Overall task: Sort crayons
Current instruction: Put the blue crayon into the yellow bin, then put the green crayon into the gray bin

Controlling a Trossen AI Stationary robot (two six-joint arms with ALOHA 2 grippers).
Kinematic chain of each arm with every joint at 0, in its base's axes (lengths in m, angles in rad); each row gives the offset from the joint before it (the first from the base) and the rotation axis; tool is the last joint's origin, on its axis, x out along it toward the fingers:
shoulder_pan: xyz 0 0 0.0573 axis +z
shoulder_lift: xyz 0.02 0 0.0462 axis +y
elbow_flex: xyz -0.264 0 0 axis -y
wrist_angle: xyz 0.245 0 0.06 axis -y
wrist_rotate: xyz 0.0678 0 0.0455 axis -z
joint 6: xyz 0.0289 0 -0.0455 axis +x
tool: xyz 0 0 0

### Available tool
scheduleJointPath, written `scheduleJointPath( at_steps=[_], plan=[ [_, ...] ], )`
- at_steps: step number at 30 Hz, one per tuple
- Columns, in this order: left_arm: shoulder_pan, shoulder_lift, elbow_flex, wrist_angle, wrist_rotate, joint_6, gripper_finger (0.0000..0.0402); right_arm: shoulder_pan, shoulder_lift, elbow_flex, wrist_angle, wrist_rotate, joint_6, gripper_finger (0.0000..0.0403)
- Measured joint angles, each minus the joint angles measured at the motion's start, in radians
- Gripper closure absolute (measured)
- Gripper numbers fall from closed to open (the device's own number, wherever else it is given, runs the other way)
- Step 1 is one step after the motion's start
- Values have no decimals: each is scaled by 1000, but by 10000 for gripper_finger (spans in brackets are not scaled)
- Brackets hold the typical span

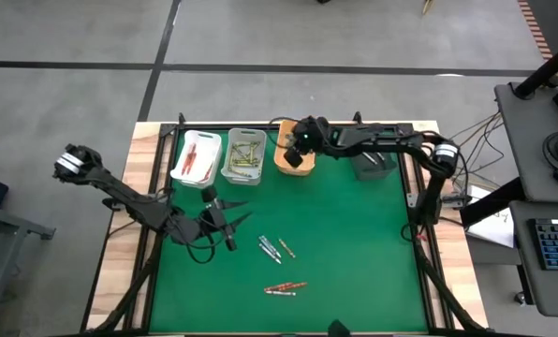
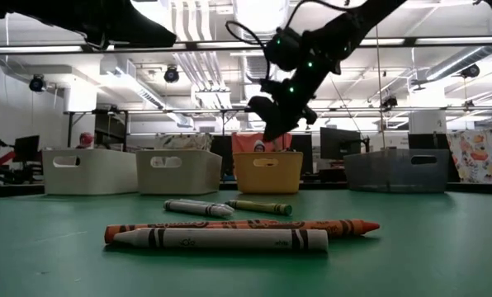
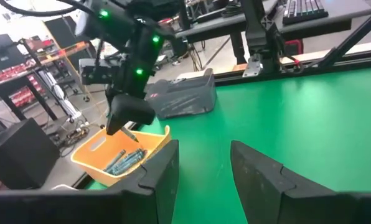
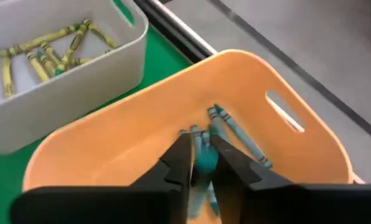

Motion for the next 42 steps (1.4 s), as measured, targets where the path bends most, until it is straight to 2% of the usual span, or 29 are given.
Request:
scheduleJointPath(
  at_steps=[5, 10, 13, 18, 22, 27, 31, 36, 42],
  plan=[
    [0, 28, -3, -5, 1, -28, 273, -27, 10, 20, 8, -21, 14, 311],
    [0, 48, -5, -6, 2, -59, 273, -3, -2, 36, 1, -40, 34, 270],
    [0, 55, -5, -29, 37, -86, 273, 31, -17, 42, -3, -103, 44, 258],
    [0, 64, -6, -64, 135, -152, 273, 133, -40, 43, -11, -237, 103, 259],
    [0, 71, -6, -71, 157, -180, 273, 250, -49, 43, -8, -317, 190, 269],
    [0, 70, 0, -72, 157, -201, 273, 404, -40, 43, -63, -325, 342, 277],
    [-2, 51, 57, -79, 158, -243, 273, 504, -21, 43, -147, -319, 497, 275],
    [-18, 2, 162, -255, 158, -200, 273, 590, -2, 43, -217, -320, 662, 275],
    [-25, -25, 232, -455, 152, -221, 273, 633, 49, 43, -227, -310, 763, 276]
  ],
)
